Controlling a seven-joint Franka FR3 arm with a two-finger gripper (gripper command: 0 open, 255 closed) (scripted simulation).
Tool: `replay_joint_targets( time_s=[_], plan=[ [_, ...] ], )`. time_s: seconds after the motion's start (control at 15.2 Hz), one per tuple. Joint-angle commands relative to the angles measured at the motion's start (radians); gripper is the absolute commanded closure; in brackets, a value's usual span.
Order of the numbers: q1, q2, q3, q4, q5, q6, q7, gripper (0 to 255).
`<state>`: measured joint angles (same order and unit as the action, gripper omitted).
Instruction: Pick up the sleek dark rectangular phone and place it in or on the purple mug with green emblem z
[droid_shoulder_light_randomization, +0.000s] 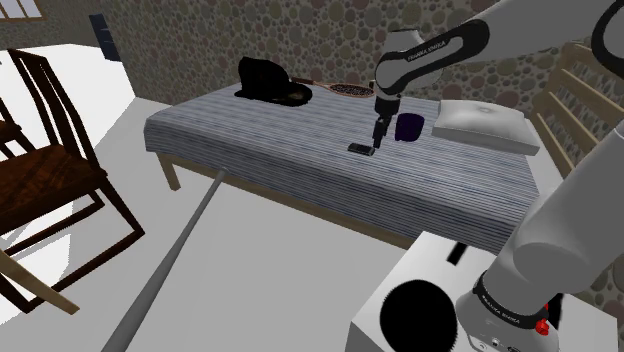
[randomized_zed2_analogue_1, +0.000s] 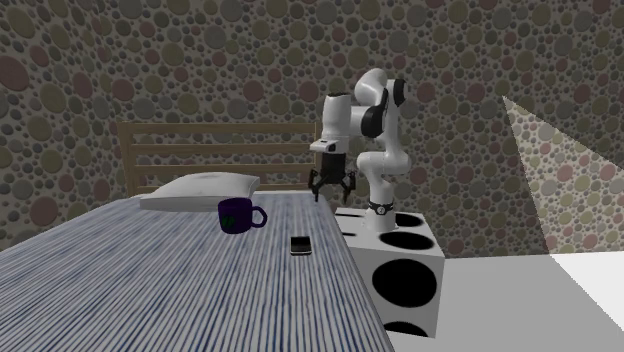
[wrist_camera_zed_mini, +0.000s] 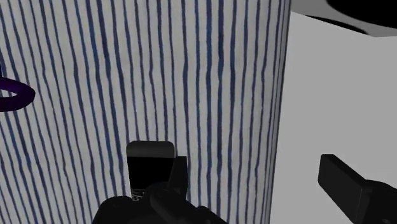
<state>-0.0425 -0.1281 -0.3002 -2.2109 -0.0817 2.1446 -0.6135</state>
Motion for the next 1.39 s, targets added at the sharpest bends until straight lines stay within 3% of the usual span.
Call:
replay_joint_targets(
  time_s=[0.0,0.59,1.32],
  plan=[
    [-0.002,0.089,-0.019,0.061,0.032,0.027,-0.065,0],
    [-0.071,0.448,-0.021,0.376,0.184,0.054,-0.308,0],
    [-0.081,0.505,-0.010,0.350,0.208,0.135,-0.323,0]
  ],
)
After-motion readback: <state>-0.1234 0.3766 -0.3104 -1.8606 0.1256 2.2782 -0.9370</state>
